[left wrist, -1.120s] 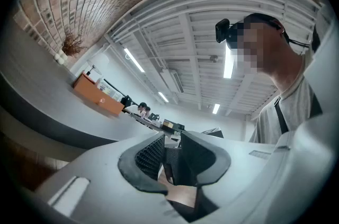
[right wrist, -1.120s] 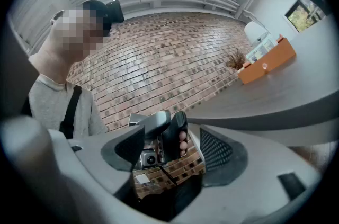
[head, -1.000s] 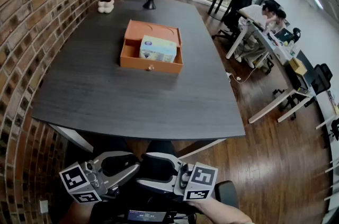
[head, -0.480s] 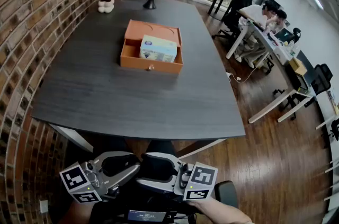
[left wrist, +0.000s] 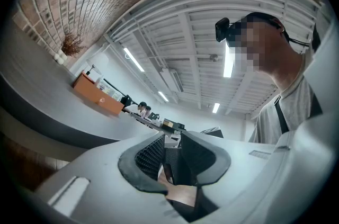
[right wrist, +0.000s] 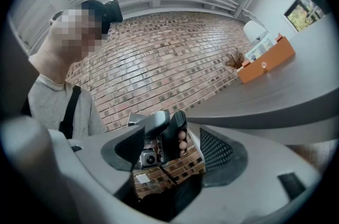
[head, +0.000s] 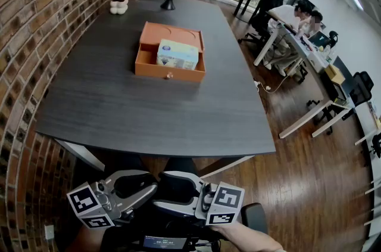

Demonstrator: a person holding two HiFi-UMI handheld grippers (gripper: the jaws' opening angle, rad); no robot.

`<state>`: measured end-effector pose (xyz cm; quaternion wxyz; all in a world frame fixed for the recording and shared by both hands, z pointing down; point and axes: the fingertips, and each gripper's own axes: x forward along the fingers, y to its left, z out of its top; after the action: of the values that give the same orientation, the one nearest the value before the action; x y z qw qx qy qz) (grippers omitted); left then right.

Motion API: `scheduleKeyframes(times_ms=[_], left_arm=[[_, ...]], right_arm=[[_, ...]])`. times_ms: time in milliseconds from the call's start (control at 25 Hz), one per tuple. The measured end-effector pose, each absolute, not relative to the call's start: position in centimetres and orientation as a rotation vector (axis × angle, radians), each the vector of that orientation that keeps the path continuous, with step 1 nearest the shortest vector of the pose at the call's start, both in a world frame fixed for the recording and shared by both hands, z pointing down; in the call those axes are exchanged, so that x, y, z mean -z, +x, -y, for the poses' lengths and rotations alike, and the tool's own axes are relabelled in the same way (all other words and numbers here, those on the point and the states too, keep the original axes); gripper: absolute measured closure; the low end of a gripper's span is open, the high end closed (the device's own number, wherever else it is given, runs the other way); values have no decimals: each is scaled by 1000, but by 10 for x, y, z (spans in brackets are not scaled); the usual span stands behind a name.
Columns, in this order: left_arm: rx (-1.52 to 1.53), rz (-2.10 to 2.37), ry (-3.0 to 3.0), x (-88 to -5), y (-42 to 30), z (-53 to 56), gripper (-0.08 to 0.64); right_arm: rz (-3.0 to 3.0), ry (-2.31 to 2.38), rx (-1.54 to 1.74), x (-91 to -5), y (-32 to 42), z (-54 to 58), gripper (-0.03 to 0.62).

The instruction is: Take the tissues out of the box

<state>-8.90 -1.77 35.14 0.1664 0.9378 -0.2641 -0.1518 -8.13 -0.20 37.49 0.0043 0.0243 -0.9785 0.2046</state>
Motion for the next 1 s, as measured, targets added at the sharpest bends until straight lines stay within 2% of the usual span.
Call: scheduleKeyframes(times_ms=[1000], left_arm=[[444,756,2670,-347,-89,15,476]], right_arm=[[3132,52,-608,-358,-79,-3,267]])
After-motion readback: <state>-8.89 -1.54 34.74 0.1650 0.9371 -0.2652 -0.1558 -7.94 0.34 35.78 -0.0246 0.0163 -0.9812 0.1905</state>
